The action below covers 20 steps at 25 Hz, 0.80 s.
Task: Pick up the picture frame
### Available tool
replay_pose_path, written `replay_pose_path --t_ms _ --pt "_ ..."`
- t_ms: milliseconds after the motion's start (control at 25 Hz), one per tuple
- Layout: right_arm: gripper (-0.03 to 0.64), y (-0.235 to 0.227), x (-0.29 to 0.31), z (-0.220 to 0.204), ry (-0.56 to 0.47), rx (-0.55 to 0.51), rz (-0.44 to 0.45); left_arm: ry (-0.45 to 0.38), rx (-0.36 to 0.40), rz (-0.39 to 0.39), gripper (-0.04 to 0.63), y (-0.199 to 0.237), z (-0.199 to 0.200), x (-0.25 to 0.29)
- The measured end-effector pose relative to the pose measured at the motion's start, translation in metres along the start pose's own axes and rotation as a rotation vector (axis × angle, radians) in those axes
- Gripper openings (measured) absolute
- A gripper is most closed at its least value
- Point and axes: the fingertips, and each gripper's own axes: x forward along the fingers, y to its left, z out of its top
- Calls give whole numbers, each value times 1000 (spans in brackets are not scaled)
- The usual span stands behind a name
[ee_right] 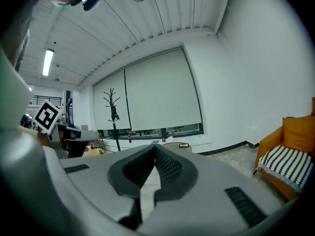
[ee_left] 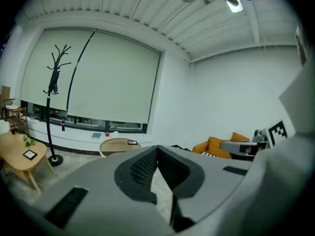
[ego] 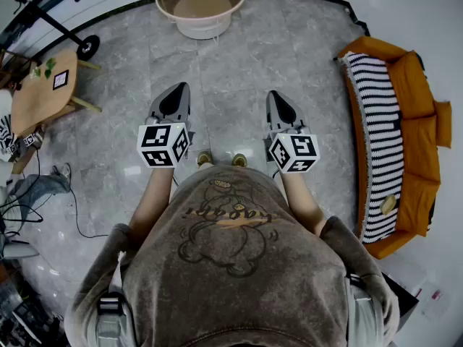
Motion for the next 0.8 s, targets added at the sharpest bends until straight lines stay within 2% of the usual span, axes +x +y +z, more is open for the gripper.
replay_pose_path --t_ms 200,600,800 --pt "19 11 2 -4 -10 33 11 -6 1 1 18 11 2 -3" --pt "19 33 17 -26 -17 40 -63 -2 23 -46 18 49 -7 -1" --pt "19 32 30 -22 -37 47 -90 -4 26 -57 18 63 -5 9"
